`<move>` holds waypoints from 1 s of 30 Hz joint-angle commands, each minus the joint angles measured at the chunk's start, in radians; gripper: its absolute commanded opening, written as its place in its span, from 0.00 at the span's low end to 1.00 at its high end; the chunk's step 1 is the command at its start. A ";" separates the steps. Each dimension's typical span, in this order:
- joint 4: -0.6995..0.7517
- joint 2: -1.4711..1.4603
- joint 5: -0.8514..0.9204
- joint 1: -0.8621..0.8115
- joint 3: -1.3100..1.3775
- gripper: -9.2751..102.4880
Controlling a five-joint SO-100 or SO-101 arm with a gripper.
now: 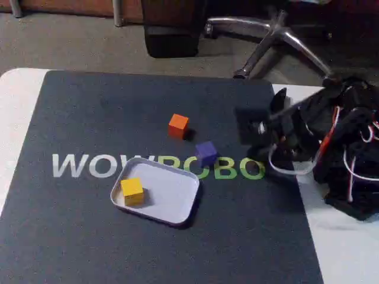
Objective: Move blocks one by one until all three blocks are in the tray.
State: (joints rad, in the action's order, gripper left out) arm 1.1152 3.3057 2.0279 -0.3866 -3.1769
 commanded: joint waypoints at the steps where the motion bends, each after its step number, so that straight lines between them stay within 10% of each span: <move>1: -0.037 0.003 0.077 -0.126 0.057 0.01; 15: 0.405 -0.644 -0.351 0.144 0.973 0.01; 23: 0.356 -1.189 -0.430 0.147 1.250 0.03; 30: 0.087 -1.275 -0.049 -0.021 1.155 0.05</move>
State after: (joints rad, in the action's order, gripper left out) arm 1.3146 2.0325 1.8300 -0.3528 -1.9865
